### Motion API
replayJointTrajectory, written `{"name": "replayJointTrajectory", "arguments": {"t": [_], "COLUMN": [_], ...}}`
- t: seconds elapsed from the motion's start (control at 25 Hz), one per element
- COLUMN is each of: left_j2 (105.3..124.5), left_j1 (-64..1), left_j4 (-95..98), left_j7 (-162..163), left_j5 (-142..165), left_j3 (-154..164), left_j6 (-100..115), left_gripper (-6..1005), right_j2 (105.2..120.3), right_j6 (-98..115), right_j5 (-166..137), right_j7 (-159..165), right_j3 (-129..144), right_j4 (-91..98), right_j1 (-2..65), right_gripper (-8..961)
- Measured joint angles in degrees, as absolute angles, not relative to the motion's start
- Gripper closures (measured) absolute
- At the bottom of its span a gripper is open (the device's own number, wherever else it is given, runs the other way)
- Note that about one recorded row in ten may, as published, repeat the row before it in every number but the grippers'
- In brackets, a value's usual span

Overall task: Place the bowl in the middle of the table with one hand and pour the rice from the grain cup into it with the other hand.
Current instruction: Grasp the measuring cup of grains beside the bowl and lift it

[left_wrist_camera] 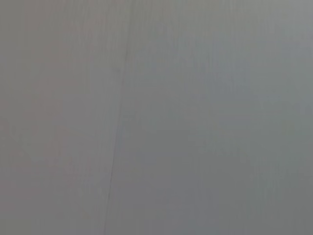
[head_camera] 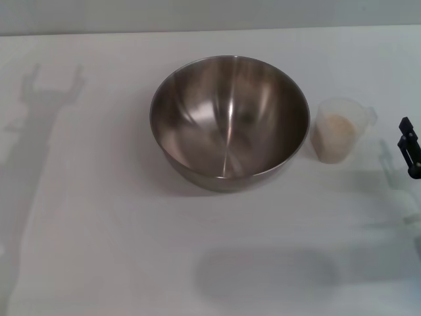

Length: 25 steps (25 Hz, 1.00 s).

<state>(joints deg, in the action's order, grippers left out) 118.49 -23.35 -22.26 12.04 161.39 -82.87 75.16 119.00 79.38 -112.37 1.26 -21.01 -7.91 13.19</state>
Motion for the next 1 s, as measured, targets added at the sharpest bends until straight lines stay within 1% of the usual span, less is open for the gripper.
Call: {"name": "replayJointTrajectory", "arguments": {"t": [0.52, 1.0], "left_j2": [118.57, 118.56], "left_j1": [-23.70, -22.66], "left_j4": [-22.33, -22.86], "left_j7": [12.08, 12.47], "left_j5": [161.36, 161.37], "left_j3": [-82.78, -82.08], "left_j6": [75.29, 76.79], "left_gripper": [130, 129], "right_j2": [119.00, 119.00], "right_j6": [75.30, 73.16], "right_j5": [-112.42, -112.41], "right_j7": [1.32, 1.32], "right_j3": [-18.85, -17.03], "right_j4": [-6.47, -5.38], "right_j1": [14.99, 16.92], "right_gripper": [409, 408]}}
